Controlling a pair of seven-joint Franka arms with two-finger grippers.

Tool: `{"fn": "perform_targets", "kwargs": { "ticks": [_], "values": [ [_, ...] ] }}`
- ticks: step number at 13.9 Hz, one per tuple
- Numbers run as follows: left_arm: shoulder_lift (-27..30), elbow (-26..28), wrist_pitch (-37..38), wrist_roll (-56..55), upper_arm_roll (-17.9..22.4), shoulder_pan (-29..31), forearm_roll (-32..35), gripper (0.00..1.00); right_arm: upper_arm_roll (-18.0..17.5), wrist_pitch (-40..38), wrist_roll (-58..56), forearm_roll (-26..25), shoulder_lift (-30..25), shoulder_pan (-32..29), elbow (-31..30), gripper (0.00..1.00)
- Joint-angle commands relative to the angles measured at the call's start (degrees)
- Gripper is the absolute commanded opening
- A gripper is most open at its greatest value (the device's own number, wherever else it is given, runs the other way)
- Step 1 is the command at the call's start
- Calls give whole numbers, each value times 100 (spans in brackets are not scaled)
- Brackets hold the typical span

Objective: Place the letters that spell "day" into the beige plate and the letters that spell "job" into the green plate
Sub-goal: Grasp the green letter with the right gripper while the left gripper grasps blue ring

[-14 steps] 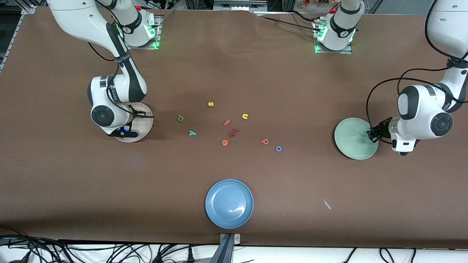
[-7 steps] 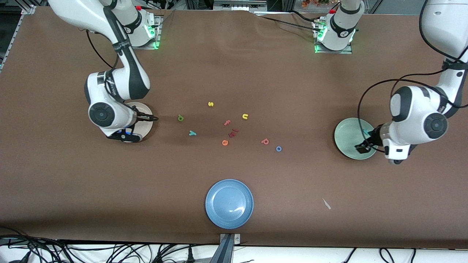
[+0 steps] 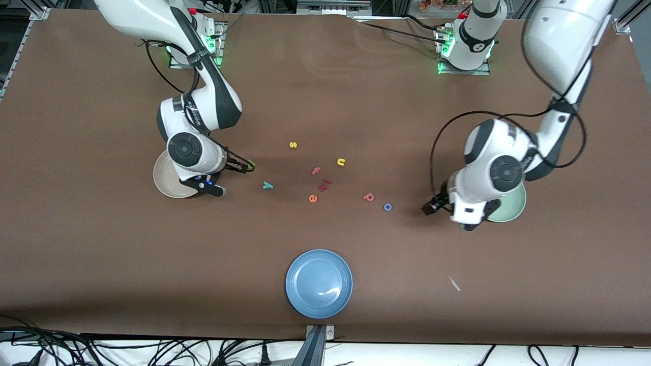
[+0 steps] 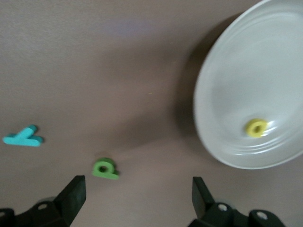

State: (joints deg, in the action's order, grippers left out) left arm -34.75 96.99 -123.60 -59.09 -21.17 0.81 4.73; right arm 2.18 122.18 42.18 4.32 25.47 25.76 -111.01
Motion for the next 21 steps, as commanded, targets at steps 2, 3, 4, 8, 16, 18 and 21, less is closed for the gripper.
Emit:
{"fn": "perform_targets", "kwargs": {
  "ticks": [2, 3, 4, 8, 16, 18, 21],
  "values": [
    [-979, -1014, 73, -304, 113, -563, 115, 100, -209, 973, 669, 69, -25, 113, -500, 99],
    [-1120, -1181, 73, -366, 148, -660, 116, 100, -209, 1105, 678, 69, 1, 114, -579, 97],
    [-1234, -1330, 73, -376, 183, -774, 116, 100, -209, 1229, 747, 78, 10, 114, -658, 94],
    [-1551, -1586, 38, -507, 525, -1274, 116, 95, -227, 1941, 1389, 69, 98, 236, -992, 88],
    [-1684, -1640, 38, -683, 693, -1417, 28, 38, -227, 1994, 1627, 78, 125, 281, -1107, 65],
    [-1675, -1640, 38, -675, 693, -1408, 28, 10, -227, 2030, 1715, 69, 177, 307, -1107, 55],
    [-1526, -1640, 108, -666, 685, -1347, 36, 0, -227, 2021, 1715, 69, 177, 307, -1098, 35]
  ]
}}
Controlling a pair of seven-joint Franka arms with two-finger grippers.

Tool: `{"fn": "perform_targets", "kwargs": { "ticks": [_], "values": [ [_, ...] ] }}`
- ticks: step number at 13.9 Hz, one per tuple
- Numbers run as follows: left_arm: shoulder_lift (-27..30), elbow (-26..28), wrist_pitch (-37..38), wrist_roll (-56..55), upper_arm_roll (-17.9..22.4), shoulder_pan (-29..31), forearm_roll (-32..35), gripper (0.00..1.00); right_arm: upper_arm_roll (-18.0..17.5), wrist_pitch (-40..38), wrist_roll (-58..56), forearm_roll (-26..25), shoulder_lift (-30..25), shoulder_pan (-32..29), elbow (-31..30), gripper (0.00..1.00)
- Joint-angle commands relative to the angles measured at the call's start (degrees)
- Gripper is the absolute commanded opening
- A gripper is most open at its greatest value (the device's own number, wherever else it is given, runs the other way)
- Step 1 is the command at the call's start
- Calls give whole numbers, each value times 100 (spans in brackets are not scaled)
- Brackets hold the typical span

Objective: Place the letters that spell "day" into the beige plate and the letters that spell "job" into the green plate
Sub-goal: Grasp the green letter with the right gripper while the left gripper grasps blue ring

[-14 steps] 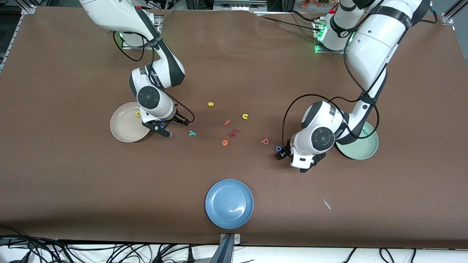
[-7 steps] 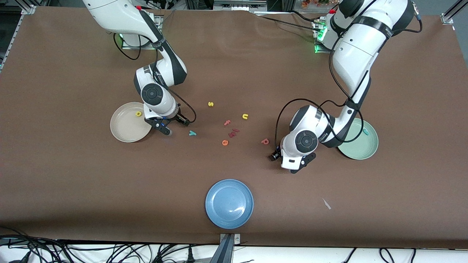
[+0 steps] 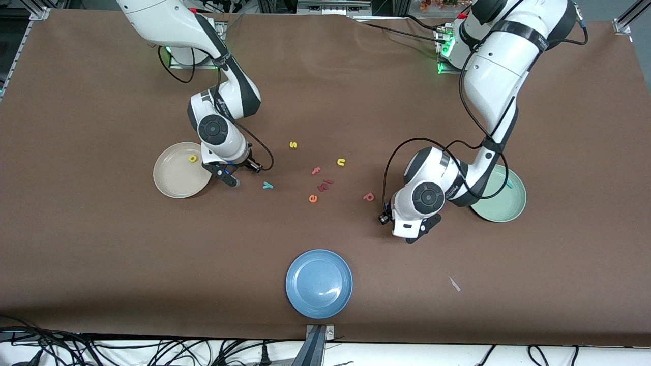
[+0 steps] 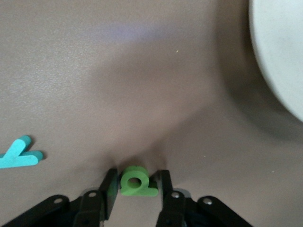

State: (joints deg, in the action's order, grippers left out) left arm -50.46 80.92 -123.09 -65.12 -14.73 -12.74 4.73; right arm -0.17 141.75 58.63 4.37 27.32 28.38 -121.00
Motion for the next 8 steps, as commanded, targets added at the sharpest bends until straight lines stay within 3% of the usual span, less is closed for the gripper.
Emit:
{"fn": "perform_targets", "kwargs": {
  "ticks": [1, 4, 6, 8],
  "values": [
    [114, -33, 153, -63, 32, 35, 36, 0, 8, 46, 43, 64, -16, 45, -82, 30],
    [307, -42, 521, -10, 14, 236, 36, 0, 52, -250, -210, -15, -261, 27, 66, 28],
    [728, -33, 1414, 243, -12, 596, 36, 0, 288, -1337, -632, -15, -359, 18, 540, 28],
    [1063, 55, 2294, 1049, -3, 973, -7, 0, 551, -1737, -1167, -15, -421, 18, 752, 28]
  ]
}}
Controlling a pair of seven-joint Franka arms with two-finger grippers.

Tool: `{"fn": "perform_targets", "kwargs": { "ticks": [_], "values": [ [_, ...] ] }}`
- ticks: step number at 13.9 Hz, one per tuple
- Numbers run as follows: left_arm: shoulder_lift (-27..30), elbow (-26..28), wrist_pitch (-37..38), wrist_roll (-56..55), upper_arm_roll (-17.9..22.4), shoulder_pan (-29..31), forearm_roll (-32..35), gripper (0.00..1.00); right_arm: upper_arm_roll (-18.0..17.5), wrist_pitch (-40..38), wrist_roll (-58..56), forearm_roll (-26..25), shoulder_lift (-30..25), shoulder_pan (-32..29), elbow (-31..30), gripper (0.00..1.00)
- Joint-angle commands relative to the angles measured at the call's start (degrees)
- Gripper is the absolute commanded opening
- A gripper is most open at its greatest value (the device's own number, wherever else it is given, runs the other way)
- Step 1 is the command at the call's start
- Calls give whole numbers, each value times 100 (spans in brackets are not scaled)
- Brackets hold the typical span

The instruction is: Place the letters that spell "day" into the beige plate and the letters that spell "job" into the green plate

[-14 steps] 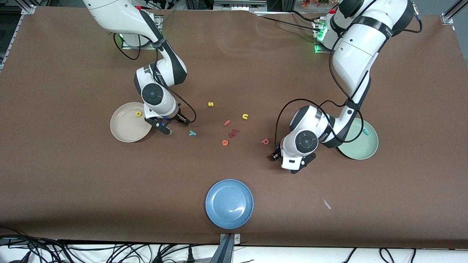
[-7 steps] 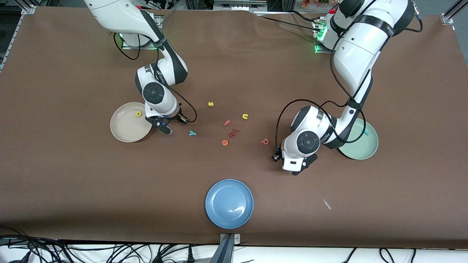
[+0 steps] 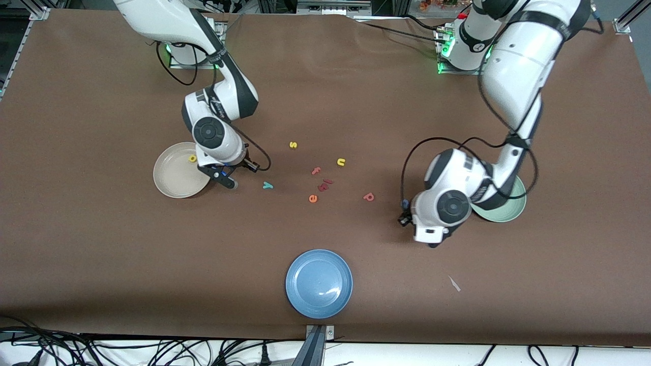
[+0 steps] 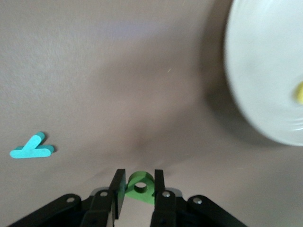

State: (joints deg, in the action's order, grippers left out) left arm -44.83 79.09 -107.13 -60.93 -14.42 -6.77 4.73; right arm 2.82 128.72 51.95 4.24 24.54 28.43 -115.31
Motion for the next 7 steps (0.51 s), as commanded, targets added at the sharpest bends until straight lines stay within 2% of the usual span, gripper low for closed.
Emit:
{"fn": "perform_targets", "kwargs": {
  "ticks": [1, 3, 5, 7],
  "values": [
    [580, 247, 1050, 931, -25, 622, -8, 0, 428, -522, -867, -2, -186, 13, 193, 28],
    [677, 326, 1255, 1301, -25, 1245, 62, 0, 849, -541, -1719, -2, -186, 13, 184, 28],
    [739, 588, 1282, 2187, 18, 1668, 211, 0, 1219, -523, -2511, 41, -116, -22, 141, 30],
    [721, 765, 1247, 2864, 10, 2160, 545, 0, 1422, -436, -3013, 59, -20, -100, 88, 30]
  ]
}}
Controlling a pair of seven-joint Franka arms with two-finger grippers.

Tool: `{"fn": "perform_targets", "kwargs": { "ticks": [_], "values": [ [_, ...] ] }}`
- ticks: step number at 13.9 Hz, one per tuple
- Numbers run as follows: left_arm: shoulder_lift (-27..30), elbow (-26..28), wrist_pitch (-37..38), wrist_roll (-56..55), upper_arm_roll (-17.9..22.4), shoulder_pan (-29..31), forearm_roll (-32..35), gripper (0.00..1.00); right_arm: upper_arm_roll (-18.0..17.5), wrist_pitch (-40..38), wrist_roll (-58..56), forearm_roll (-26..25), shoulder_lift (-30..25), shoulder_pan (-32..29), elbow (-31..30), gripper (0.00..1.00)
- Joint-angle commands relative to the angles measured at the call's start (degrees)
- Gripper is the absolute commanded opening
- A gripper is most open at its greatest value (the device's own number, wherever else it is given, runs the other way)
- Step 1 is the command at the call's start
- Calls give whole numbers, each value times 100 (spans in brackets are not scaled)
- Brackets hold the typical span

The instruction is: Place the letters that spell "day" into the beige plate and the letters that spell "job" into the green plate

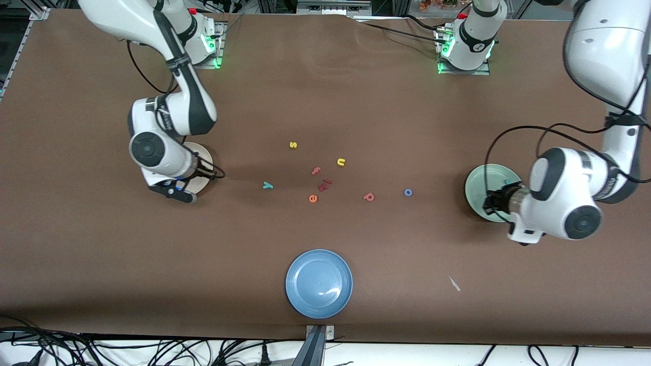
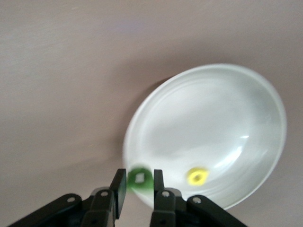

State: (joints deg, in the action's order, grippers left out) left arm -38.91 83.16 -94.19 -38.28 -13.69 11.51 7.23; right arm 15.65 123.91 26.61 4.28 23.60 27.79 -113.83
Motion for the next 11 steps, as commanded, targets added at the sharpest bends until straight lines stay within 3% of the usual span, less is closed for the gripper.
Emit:
{"fn": "perform_targets", "kwargs": {
  "ticks": [1, 4, 5, 6, 7, 8, 11],
  "values": [
    [95, 454, -108, 933, -64, 517, 332, 0, 157, 98, -646, 64, 118, -141, -104, 30],
    [15, 840, -791, 1086, -64, 730, 402, 0, 166, 379, -832, 73, 180, -195, -332, 30],
    [6, 938, -959, 1085, -64, 739, 402, 0, 166, 371, -806, 73, 154, -195, -324, 37],
    [-20, 982, -987, 1077, -64, 721, 402, 13, 166, 362, -798, 73, 136, -195, -298, 63],
    [-64, 1000, -996, 1077, -64, 721, 402, 46, 175, 310, -806, 82, 93, -195, -271, 97],
    [-55, 1000, -996, 1068, -64, 713, 402, 99, 166, 187, -789, 82, 31, -195, -201, 99],
    [234, 912, -813, 945, -264, 590, 385, 100, 35, -480, -465, 169, 4, -142, 333, 99]
  ]
}}
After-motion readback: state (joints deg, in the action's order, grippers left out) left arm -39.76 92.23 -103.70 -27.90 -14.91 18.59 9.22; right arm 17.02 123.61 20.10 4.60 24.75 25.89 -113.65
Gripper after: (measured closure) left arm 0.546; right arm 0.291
